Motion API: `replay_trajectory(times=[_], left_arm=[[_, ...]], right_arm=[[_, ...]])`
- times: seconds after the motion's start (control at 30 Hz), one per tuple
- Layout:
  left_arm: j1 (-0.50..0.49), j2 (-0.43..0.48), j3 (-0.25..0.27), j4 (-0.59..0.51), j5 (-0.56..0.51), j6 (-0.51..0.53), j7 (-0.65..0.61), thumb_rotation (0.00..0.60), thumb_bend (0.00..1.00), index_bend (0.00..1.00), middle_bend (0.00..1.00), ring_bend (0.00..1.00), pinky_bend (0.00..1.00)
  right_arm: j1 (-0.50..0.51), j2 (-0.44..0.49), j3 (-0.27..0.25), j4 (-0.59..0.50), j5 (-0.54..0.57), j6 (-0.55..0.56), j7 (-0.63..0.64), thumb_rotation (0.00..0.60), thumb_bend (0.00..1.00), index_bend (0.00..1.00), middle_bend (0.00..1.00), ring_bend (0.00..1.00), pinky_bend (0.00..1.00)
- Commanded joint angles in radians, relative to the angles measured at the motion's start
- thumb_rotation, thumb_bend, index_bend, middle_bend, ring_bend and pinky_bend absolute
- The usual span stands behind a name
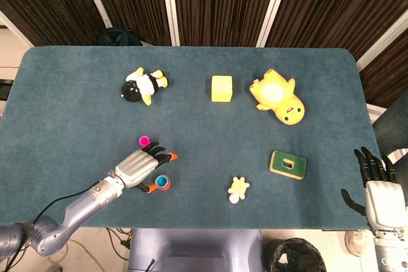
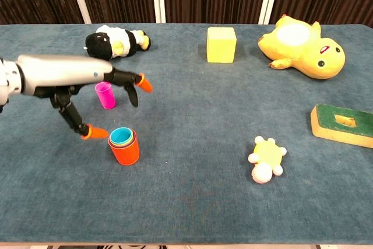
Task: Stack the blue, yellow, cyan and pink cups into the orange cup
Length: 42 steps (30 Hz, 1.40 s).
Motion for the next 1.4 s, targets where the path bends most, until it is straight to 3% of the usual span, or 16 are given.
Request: replay_trajectory(times=[0.03, 0.2, 0.33, 0.57, 0.7, 0.87, 1.0, 1.4], left_arm=[[0.027, 0.016, -0.040, -0.028, 0.010, 0.090, -0.029, 0.600, 0.24, 0.18, 0.25, 0.08, 0.08], [0.058, 0.053, -0.058, 0.000, 0.006, 0.147, -0.057, 0.600, 0.24, 0.23, 0.25, 0.09, 0.09], [0.068, 0.063, -0.044, 0.078, -0.047, 0.116, -0.079, 0.600, 0.24, 0.23, 0.25, 0.09, 0.09], [0.063, -0.021, -0.078, 0.258, -0.114, 0.078, -0.180, 0.600, 0.24, 0.20, 0.24, 0.09, 0.10], [0.051, -0.063, -0.087, 0.326, -0.165, 0.056, -0.166, 0.600, 0.24, 0.19, 0.23, 0.09, 0.11], [0.040, -0.107, -0.070, 0.382, -0.230, 0.030, -0.098, 0.600, 0.24, 0.21, 0.24, 0.09, 0.11], [0.035, -0.150, -0.081, 0.412, -0.269, -0.001, -0.121, 0.600, 0.24, 0.24, 0.24, 0.09, 0.11], [0.010, -0.236, -0.097, 0.483, -0.238, -0.035, -0.161, 0.600, 0.24, 0.30, 0.24, 0.10, 0.11]], right_arm=[[0.000, 0.000, 0.000, 0.001, 0.001, -0.001, 0.000, 0.600, 0.32, 0.05, 0.07, 0.14, 0.06], [0.001, -0.002, -0.002, 0.001, -0.001, -0.004, -0.001, 0.600, 0.32, 0.05, 0.07, 0.14, 0.06], [0.001, -0.003, -0.004, 0.000, -0.004, -0.004, -0.004, 0.600, 0.32, 0.05, 0.07, 0.14, 0.06], [0.005, -0.010, -0.007, 0.000, 0.000, -0.014, -0.023, 0.600, 0.32, 0.05, 0.07, 0.14, 0.06], [0.007, -0.016, -0.006, 0.002, 0.003, -0.017, -0.027, 0.600, 0.32, 0.05, 0.07, 0.14, 0.06], [0.006, -0.014, -0.003, 0.002, 0.008, -0.016, -0.020, 0.600, 0.32, 0.05, 0.07, 0.14, 0.06], [0.005, -0.010, -0.004, 0.001, 0.005, -0.014, -0.015, 0.600, 0.32, 0.05, 0.07, 0.14, 0.06], [0.006, -0.009, -0.004, 0.004, 0.005, -0.016, -0.009, 0.600, 0.32, 0.05, 0.07, 0.14, 0.06]])
